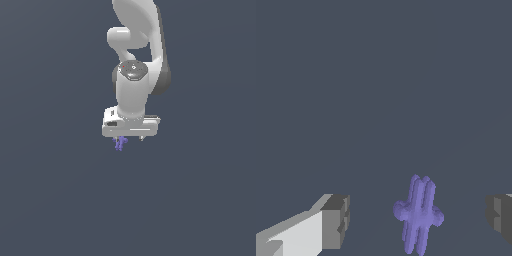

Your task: Pick up the object and move it to a goal position.

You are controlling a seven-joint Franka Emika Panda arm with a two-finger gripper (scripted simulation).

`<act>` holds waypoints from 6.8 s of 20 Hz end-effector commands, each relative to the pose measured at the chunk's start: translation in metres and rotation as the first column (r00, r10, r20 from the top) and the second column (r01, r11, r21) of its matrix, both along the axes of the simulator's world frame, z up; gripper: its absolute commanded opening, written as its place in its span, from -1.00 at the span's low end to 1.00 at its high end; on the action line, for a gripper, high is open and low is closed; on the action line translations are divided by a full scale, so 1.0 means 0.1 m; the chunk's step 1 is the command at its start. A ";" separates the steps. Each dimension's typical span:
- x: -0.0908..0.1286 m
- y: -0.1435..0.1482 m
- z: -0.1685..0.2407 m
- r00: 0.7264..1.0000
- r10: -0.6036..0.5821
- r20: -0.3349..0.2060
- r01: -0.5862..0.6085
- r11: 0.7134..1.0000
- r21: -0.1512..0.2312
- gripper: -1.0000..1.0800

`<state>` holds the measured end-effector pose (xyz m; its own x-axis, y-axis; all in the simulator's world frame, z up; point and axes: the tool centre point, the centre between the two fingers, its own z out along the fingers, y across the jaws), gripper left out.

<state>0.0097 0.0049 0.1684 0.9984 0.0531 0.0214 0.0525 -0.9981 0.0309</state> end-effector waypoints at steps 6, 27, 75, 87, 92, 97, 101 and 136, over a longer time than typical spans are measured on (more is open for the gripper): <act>0.04 0.04 0.06 1.000 -0.011 0.018 0.011 1.000 0.017 0.92; -0.18 -0.09 -0.26 0.979 -0.206 0.014 0.205 0.978 0.044 0.92; -0.90 -0.46 -1.49 0.807 -0.589 -0.023 0.590 0.807 0.030 -1.00; -0.86 -0.47 -1.35 0.808 -0.589 -0.022 0.589 0.807 0.031 -1.00; -0.77 -0.49 -1.10 0.808 -0.589 -0.023 0.590 0.807 0.030 -1.00; -0.63 -0.53 -0.72 0.807 -0.590 -0.022 0.590 0.807 0.030 -1.00; -0.50 -0.56 -0.34 0.807 -0.590 -0.022 0.590 0.807 0.029 -1.00; 0.41 -0.76 1.88 0.807 -0.589 -0.023 0.590 0.807 0.029 -1.00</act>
<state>0.0502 -0.0714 0.3550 0.8374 -0.5465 0.0006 -0.5465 -0.8374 0.0002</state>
